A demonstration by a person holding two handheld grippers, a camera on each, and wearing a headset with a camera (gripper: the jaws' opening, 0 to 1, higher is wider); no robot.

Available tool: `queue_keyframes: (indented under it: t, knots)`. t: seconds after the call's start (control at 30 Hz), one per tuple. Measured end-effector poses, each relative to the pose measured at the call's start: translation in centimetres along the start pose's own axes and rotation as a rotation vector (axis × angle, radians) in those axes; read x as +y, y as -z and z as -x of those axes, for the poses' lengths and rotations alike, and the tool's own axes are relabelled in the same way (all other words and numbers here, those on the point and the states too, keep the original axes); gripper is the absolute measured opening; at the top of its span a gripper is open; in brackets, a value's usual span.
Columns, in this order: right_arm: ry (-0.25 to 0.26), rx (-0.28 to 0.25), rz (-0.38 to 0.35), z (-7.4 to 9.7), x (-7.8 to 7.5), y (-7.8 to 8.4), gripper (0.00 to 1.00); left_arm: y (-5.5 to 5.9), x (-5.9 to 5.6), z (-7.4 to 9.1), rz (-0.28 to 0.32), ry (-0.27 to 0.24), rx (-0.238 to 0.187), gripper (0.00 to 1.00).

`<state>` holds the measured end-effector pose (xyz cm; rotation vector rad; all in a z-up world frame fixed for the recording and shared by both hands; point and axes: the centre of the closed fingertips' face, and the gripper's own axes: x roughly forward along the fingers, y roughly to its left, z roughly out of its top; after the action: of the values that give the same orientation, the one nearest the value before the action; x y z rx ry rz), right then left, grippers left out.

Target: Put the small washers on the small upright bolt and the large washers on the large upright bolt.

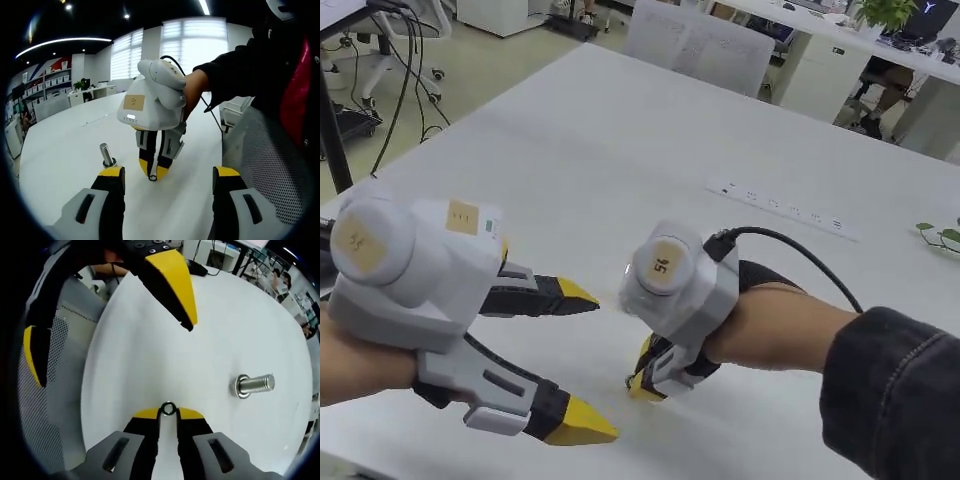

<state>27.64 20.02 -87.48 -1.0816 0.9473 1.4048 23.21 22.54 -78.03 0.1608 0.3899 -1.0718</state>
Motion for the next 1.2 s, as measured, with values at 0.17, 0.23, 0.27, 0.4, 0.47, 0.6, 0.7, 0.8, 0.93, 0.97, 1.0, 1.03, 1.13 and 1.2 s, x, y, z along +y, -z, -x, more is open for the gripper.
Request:
queue_keyframes:
  t: [0.17, 0.23, 0.27, 0.4, 0.47, 0.6, 0.7, 0.8, 0.93, 0.97, 1.0, 1.03, 1.13, 1.2]
  knots:
    - [0.023, 0.010, -0.043, 1.1, -0.8, 2.3, 0.14, 0.0, -0.1, -0.2, -0.002, 0.006, 0.003, 0.71]
    - [0.034, 0.014, -0.059, 1.6, -1.1, 3.2, 0.14, 0.0, -0.2, -0.3, -0.003, 0.011, 0.003, 0.71]
    - [0.038, 0.016, -0.068, 1.8, -1.2, 3.6, 0.14, 0.0, -0.2, -0.3, -0.003, 0.012, 0.002, 0.71]
    - [0.057, 0.018, -0.095, 2.9, -1.7, 4.8, 0.14, 0.0, -0.1, -0.4, -0.005, 0.015, 0.003, 0.71]
    - [0.065, 0.015, -0.105, 3.4, -1.9, 5.1, 0.14, -0.1, -0.1, -0.5, -0.006, 0.017, 0.002, 0.71]
    - [0.088, 0.003, -0.135, 5.1, -2.4, 6.0, 0.14, -0.1, -0.1, -0.5, -0.007, 0.020, 0.002, 0.71]
    - [0.099, -0.001, -0.150, 5.9, -2.7, 6.6, 0.14, -0.1, 0.0, -0.5, -0.006, 0.020, 0.002, 0.71]
    - [0.116, 0.001, -0.163, 6.8, -3.2, 7.3, 0.14, -0.1, 0.0, -0.5, -0.005, 0.022, 0.001, 0.70]
    - [0.142, 0.000, -0.174, 8.2, -3.8, 8.0, 0.14, -0.1, 0.0, -0.7, -0.007, 0.027, 0.003, 0.70]
    - [0.150, -0.002, -0.176, 8.6, -4.0, 8.2, 0.14, -0.1, 0.0, -0.7, -0.007, 0.028, 0.003, 0.70]
    - [0.155, -0.002, -0.178, 8.9, -4.1, 8.3, 0.14, -0.1, 0.0, -0.8, -0.006, 0.029, 0.002, 0.70]
    - [0.164, -0.001, -0.178, 9.3, -4.3, 8.4, 0.14, -0.1, 0.0, -0.8, -0.005, 0.029, 0.003, 0.70]
    - [0.186, -0.001, -0.186, 10.2, -5.1, 8.8, 0.14, -0.1, 0.0, -0.9, -0.005, 0.031, 0.003, 0.70]
    - [0.201, -0.003, -0.193, 10.7, -5.7, 9.0, 0.14, -0.1, 0.0, -0.9, -0.005, 0.029, 0.004, 0.70]
